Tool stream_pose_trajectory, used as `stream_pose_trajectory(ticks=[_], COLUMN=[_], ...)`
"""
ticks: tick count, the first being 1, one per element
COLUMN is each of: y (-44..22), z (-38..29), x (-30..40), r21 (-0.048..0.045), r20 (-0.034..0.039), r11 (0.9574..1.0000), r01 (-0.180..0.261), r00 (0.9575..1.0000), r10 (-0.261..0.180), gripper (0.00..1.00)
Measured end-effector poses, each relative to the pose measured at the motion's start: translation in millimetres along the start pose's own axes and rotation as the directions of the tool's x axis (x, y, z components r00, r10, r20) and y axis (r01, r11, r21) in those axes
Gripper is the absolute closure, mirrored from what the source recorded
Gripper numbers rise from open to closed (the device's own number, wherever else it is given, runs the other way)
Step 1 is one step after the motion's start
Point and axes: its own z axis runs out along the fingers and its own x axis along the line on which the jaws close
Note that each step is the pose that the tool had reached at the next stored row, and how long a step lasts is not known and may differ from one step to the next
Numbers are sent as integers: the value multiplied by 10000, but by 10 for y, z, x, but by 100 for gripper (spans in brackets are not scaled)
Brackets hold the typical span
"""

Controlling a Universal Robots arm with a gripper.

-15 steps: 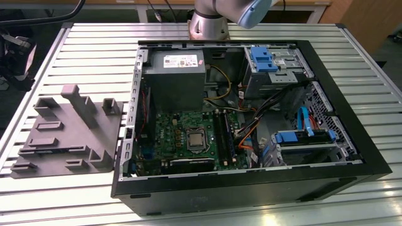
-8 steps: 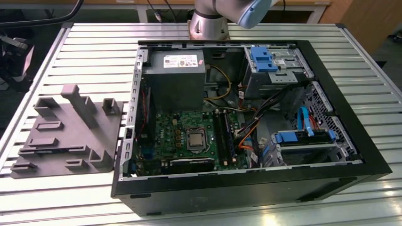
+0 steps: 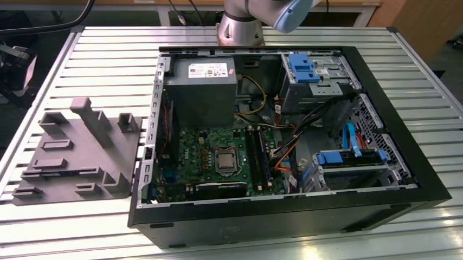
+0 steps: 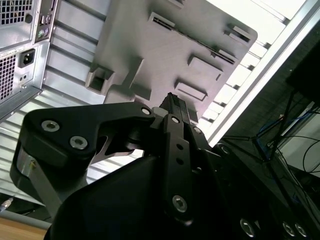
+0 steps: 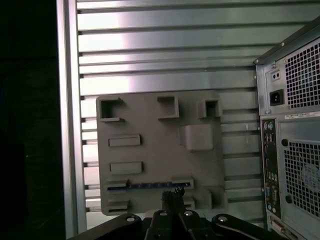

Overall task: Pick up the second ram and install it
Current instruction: 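Reach for the second ram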

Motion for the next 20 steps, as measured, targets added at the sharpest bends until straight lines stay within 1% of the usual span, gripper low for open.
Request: stream_pose_trajectory(ticks=[7,20], y=[-26,-52], z=[44,99], x=[39,92], r21=[2,10], r20=[0,0], r11=[10000,10000], r01=[0,0], r00=[10000,10000], r10=[0,0], gripper=[89,89])
